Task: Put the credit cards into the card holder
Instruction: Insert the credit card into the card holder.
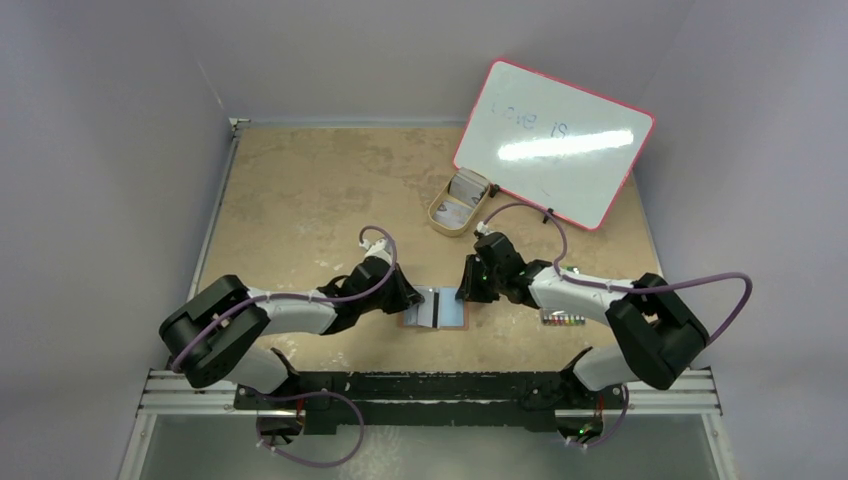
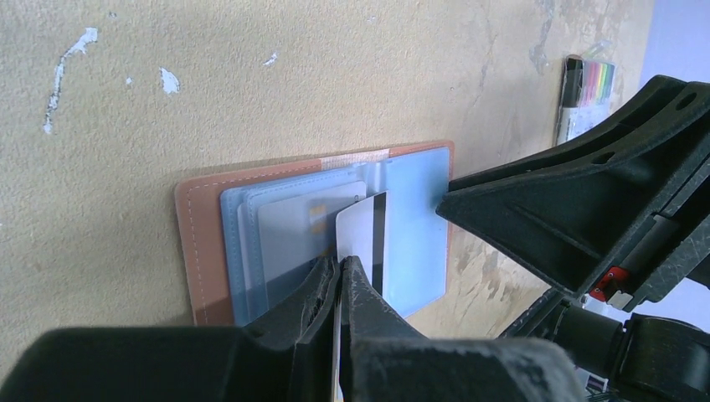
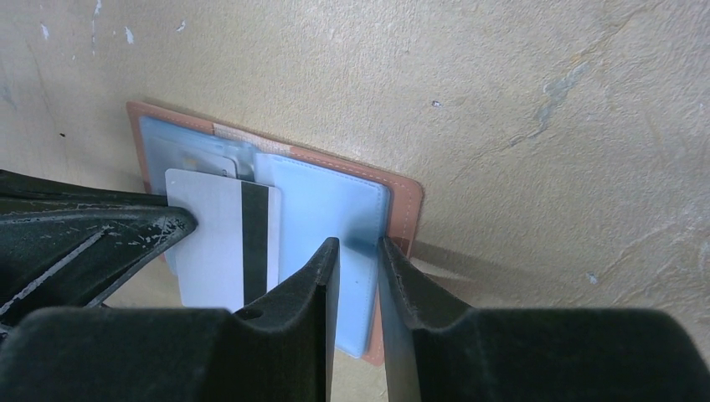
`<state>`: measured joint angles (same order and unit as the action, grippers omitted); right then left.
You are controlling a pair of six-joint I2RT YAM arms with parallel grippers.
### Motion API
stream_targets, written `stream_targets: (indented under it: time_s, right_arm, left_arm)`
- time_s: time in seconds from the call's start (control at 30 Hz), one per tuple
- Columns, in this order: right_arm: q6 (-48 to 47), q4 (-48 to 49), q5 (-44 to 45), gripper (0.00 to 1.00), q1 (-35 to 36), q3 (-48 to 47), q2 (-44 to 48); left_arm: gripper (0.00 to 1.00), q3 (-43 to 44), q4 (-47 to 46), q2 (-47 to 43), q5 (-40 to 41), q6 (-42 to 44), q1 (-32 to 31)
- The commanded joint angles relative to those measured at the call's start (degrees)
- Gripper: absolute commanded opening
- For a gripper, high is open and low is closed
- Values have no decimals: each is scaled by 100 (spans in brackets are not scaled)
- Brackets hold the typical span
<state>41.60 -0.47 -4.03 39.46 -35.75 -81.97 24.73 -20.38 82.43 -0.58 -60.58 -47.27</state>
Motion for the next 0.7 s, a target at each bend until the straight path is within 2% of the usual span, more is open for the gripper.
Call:
stream_targets:
  time_s: [0.0, 0.3, 0.67]
  right_arm:
    - [125, 31, 9, 26, 35, 164, 114]
    - [203, 94, -25, 26, 35, 198, 105]
    - [333, 257, -5, 25, 35, 291, 94]
  left_arm:
    - [0, -155, -432, 104, 292, -13, 9]
    - [0, -108, -482, 132, 537, -185, -17]
    - [0, -163, -1018, 487, 566, -492, -272]
